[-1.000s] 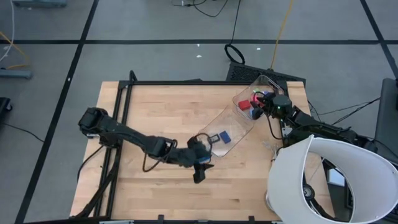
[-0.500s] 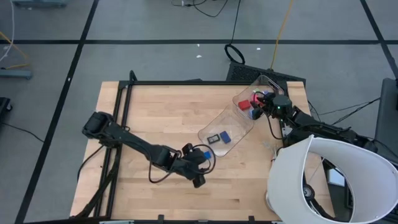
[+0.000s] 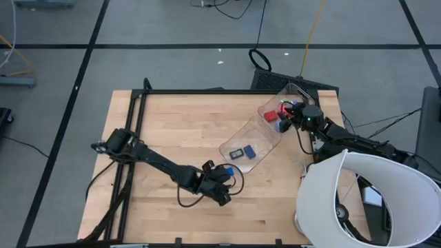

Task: Pick & Place Office items
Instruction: Put the blue digital timer into the left transparent bin

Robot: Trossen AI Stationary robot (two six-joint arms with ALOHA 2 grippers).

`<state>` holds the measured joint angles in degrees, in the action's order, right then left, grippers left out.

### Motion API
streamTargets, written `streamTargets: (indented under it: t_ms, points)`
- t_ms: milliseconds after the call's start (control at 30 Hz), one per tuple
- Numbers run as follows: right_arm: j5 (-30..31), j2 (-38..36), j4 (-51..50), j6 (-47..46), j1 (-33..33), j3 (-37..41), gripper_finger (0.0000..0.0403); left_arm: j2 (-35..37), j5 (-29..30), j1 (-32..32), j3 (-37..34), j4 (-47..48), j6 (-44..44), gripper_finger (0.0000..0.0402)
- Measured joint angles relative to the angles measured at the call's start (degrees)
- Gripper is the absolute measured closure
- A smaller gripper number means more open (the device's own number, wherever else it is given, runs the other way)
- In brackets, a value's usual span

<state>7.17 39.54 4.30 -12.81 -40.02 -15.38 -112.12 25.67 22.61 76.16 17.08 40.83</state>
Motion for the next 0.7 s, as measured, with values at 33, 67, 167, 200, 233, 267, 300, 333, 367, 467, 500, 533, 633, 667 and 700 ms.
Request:
streamTargets:
  t_ms: [33,67,167,200,233,267,300,333,367,467,500,533,633,667,700]
  points:
    - [0.0,0.0,0.0,0.0,0.0,0.0,0.0190,-0.5,0.0,-0.2,0.0,-0.2,0.3,0.0188]
    - [0.0,0.0,0.0,0.0,0.0,0.0,0.0190,-1.0,0.0,-0.3,0.0,-0.3,0.4,0.0188]
    - [0.0,0.0,0.0,0.0,0.0,0.0,0.0190,-2.3,-0.1,-0.7,0.0,0.0,0.2,0.0188]
    - [0.0,0.0,-0.1,0.0,0.0,0.0,0.0190,-2.8,-0.1,-0.8,0.0,0.1,-0.3,0.0188]
    - [0.0,0.0,-0.1,0.0,0.0,0.0,0.0190,-3.1,0.0,-0.9,0.0,0.4,-0.7,0.0188]
    - [0.0,0.0,-0.1,0.0,0.0,0.0,0.0190,-3.2,0.1,-1.0,0.0,1.0,-1.1,0.0188]
    - [0.0,0.0,-0.1,0.0,0.0,0.0,0.0190,-3.3,0.3,-1.0,0.0,1.8,-1.7,0.0188]
    - [0.0,0.0,-0.1,0.0,0.0,0.0,0.0190,-3.6,0.7,-1.2,0.0,2.2,-1.9,0.0188]
    - [0.0,0.0,0.0,0.0,0.0,0.0,0.0190,-3.7,1.3,-1.3,0.0,2.7,-1.9,0.0188]
    - [0.0,0.0,0.0,0.0,0.0,0.0,0.0190,-3.9,4.0,-1.3,-0.1,5.2,-1.8,0.0188]
    - [0.0,0.0,0.0,0.0,0.0,0.0,0.0190,-3.9,4.7,-1.3,-0.1,5.3,-1.8,0.0188]
    - [0.0,0.0,-0.1,0.0,0.0,0.0,0.0190,-3.9,5.4,-1.3,-0.2,5.2,-1.8,0.0188]
    - [0.0,0.0,0.0,0.0,0.0,0.0,0.0190,-3.9,7.1,-1.3,-0.7,5.9,-1.8,0.0188]
    - [0.0,0.0,-0.1,0.0,0.0,0.0,0.0190,-3.9,7.3,-1.3,-0.7,5.9,-1.8,0.0188]
    - [0.0,0.0,0.0,0.0,0.0,0.0,0.0190,-3.9,7.3,-1.4,-0.7,5.8,-1.7,0.0188]
